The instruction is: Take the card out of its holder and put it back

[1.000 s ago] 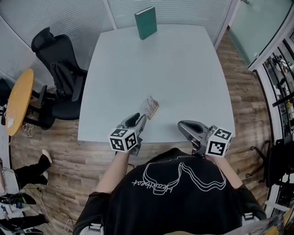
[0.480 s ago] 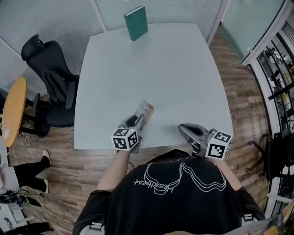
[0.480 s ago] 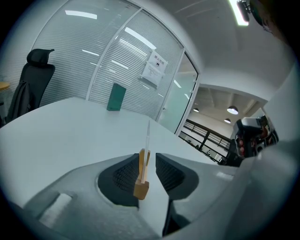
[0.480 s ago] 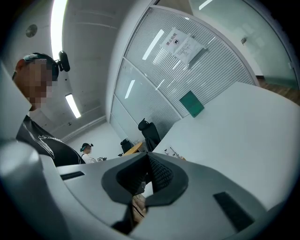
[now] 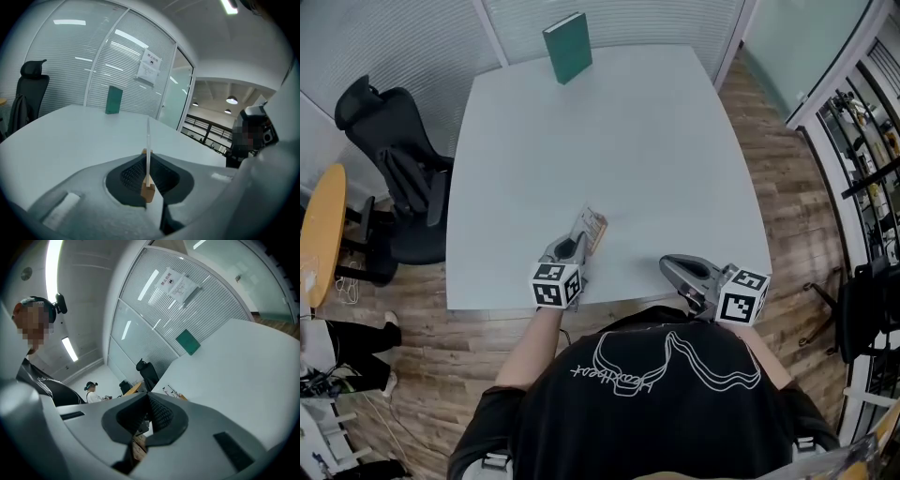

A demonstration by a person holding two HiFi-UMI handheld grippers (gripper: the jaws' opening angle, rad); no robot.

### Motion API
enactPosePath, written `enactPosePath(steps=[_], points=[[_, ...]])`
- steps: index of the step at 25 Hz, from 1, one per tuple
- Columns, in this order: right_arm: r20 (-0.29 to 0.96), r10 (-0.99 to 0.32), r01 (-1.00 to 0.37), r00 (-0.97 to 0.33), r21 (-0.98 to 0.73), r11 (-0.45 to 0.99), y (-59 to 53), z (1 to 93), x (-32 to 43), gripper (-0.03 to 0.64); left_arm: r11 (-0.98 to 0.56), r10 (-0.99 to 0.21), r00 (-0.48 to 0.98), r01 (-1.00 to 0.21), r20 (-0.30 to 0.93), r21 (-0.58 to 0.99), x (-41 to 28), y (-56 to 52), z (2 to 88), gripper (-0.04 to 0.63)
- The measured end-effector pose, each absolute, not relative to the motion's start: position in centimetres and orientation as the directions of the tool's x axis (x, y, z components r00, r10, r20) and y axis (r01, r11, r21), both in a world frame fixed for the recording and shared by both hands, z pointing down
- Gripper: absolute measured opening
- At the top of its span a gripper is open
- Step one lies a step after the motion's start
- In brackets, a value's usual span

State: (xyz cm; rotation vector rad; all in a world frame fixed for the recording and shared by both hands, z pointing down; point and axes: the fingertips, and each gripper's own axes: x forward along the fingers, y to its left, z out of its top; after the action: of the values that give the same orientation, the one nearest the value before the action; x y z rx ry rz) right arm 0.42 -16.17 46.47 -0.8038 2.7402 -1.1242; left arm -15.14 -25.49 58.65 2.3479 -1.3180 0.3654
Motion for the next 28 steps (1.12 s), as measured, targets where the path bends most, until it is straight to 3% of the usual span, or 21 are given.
enactPosePath(steps=[28], points=[[0.108, -0.524, -0.446, -0.845, -0.685, 0.577, -13.9, 45.7, 3.1, 0.009, -0.474, -0.772, 0.501, -0.864, 0.391, 0.172, -15.0, -24.6, 54.7, 0.025]])
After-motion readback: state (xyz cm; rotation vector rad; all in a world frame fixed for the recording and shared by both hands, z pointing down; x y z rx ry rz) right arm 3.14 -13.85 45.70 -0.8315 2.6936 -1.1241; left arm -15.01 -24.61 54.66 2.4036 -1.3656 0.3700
